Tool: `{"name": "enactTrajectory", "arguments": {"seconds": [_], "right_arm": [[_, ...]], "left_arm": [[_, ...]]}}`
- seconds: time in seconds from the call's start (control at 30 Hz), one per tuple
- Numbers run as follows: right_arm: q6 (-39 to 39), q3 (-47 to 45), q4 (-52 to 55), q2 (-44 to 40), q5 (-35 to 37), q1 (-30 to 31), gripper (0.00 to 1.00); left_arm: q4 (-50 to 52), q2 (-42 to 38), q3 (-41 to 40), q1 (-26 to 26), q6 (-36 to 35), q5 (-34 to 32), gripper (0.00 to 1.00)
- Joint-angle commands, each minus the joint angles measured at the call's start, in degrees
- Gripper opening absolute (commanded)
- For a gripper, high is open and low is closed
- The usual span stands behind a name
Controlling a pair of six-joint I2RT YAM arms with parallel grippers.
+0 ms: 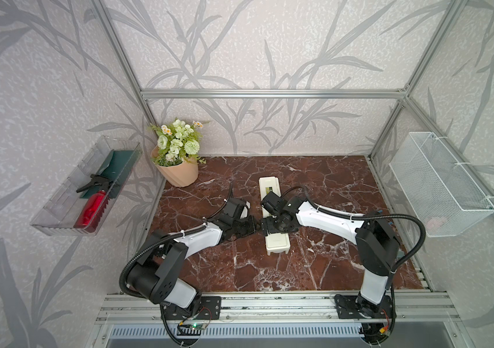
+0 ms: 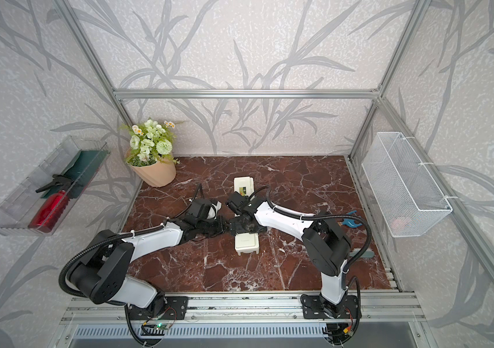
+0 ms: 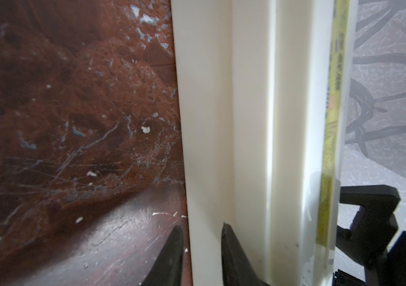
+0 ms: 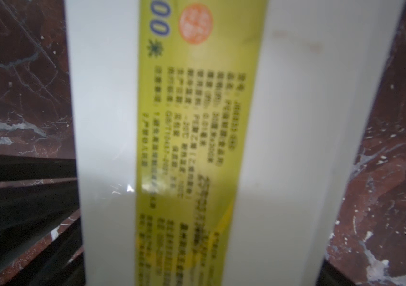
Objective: Put plastic wrap rolls into dispensers
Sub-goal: Close the lid on the plastic wrap cutting box.
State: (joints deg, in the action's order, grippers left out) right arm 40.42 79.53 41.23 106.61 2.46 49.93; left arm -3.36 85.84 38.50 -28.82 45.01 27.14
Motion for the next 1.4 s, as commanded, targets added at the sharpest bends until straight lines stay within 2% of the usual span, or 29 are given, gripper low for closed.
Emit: {"name": "enactTrajectory", "arguments": {"seconds": [0.0, 0.6, 0.87, 1.1, 1.27, 1.37], "right_arm": [[-1.3, -0.2, 1.4, -1.1, -0.5, -0.3, 0.99], [-7.1, 0.7, 1.2, -3.0, -5.2, -1.2, 0.99], [-8.0, 1.5, 2.7, -3.9, -3.5, -1.2, 0.99], [-4.6, -2.5, 0.5, -5.5, -2.1, -1.2, 0.99], [2.7, -9.5, -7.3, -8.0, -1.1, -0.7, 0.99], [4.1, -10.2, -9.2, -7.9, -1.0, -0.2, 0.99]], "left_arm": [[1.0, -1.4, 1.1, -0.3, -0.5, 0.2, 0.31], [1.2, -1.2, 3.0, -1.0, -0.7, 1.0, 0.37], [1.6, -0.8, 4.3, -1.2, -1.1, 0.9, 0.37], [2.0, 0.1, 5.2, -1.2, -1.3, 0.2, 0.37], [2.9, -0.1, 6.1, -1.2, -1.3, -1.3, 0.37], [3.4, -0.2, 6.6, -1.1, -1.7, -1.8, 0.38]]}}
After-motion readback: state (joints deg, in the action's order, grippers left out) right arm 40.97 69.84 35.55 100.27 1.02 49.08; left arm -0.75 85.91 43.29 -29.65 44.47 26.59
